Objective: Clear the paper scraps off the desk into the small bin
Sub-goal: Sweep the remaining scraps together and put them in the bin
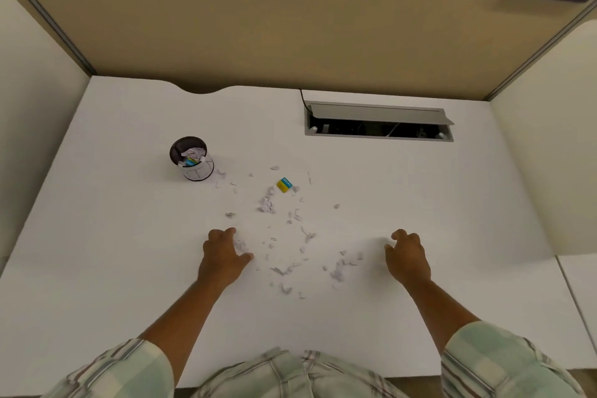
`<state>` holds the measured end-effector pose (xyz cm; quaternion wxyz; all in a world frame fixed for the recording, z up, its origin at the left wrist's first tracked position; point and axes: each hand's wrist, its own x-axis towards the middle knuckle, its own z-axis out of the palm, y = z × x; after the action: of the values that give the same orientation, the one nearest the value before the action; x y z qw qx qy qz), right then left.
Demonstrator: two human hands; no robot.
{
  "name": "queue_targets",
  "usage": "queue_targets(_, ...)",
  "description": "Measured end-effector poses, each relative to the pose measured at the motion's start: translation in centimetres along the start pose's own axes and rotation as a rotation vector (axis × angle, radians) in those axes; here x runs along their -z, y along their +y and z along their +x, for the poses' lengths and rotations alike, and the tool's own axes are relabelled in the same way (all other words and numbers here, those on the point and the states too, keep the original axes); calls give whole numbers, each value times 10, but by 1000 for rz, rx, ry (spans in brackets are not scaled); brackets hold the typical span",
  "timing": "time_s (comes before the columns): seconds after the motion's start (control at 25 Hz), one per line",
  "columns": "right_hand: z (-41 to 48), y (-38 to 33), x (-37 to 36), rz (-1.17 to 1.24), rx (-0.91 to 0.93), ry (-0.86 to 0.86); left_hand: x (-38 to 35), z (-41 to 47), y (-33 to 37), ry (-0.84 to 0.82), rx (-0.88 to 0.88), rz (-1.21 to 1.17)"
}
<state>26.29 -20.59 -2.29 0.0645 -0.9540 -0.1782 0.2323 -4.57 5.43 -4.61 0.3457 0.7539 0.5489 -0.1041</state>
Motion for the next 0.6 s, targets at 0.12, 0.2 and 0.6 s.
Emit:
queue_targets(0.12, -6, 19, -6, -15, -23, -38, -18, -12, 12, -27, -44, 20)
queue_targets(0.2, -9, 17, -13, -3, 10, -63, -29, -21, 21, -55, -67, 4)
queue_targets(0.6, -46, -67, -58, 3, 444, -275, -79, -55, 55, -166, -193, 15)
